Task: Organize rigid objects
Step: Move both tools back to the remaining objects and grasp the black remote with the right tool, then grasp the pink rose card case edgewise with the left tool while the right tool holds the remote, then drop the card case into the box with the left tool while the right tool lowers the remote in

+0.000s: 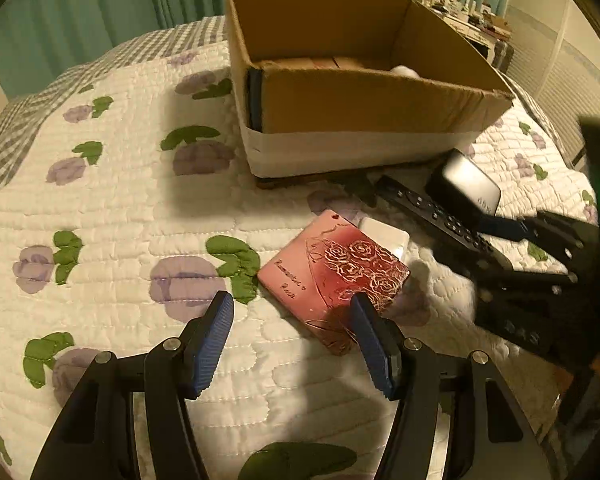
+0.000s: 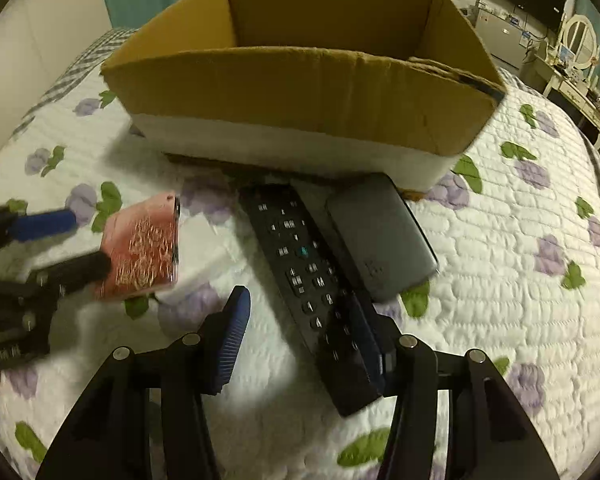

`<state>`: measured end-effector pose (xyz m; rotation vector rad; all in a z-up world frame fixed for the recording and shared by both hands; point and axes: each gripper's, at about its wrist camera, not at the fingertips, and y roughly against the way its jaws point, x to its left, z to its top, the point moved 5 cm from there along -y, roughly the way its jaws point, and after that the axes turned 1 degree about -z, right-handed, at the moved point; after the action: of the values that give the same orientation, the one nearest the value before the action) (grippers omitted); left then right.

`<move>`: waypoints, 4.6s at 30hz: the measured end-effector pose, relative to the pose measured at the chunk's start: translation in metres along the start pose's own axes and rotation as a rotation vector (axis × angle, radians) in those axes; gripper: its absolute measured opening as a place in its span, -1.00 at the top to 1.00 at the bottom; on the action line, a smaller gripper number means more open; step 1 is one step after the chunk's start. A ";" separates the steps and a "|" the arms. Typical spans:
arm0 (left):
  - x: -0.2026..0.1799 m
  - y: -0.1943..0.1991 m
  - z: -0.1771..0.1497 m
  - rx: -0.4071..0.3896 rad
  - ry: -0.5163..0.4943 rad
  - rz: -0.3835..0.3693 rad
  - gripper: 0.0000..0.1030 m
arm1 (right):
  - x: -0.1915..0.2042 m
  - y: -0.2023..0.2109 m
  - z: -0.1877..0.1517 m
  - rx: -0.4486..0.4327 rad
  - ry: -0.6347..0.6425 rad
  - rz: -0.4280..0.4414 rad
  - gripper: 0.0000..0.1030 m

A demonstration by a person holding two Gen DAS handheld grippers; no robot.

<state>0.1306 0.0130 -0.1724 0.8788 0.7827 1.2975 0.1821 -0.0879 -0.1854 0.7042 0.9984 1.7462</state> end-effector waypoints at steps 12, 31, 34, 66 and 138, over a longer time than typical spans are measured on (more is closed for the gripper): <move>-0.022 -0.004 -0.010 0.046 -0.090 -0.046 -0.23 | -0.005 0.001 -0.001 -0.023 -0.012 -0.037 0.47; -0.026 -0.014 0.010 -0.014 -0.225 0.065 -0.19 | -0.012 0.018 -0.018 -0.022 -0.084 0.006 0.61; -0.021 -0.003 0.017 -0.057 -0.225 0.061 -0.18 | -0.012 0.015 -0.018 -0.019 -0.085 0.006 0.61; -0.031 0.061 0.048 -0.231 -0.164 -0.059 0.82 | 0.006 0.076 -0.002 -0.120 -0.090 -0.009 0.63; 0.053 0.039 0.154 -0.285 0.053 0.014 -0.19 | -0.010 0.029 0.182 -0.207 -0.085 -0.056 0.63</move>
<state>0.2534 0.0516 -0.0662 0.6248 0.6138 1.4083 0.3199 -0.0472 -0.0703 0.6073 0.7595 1.7266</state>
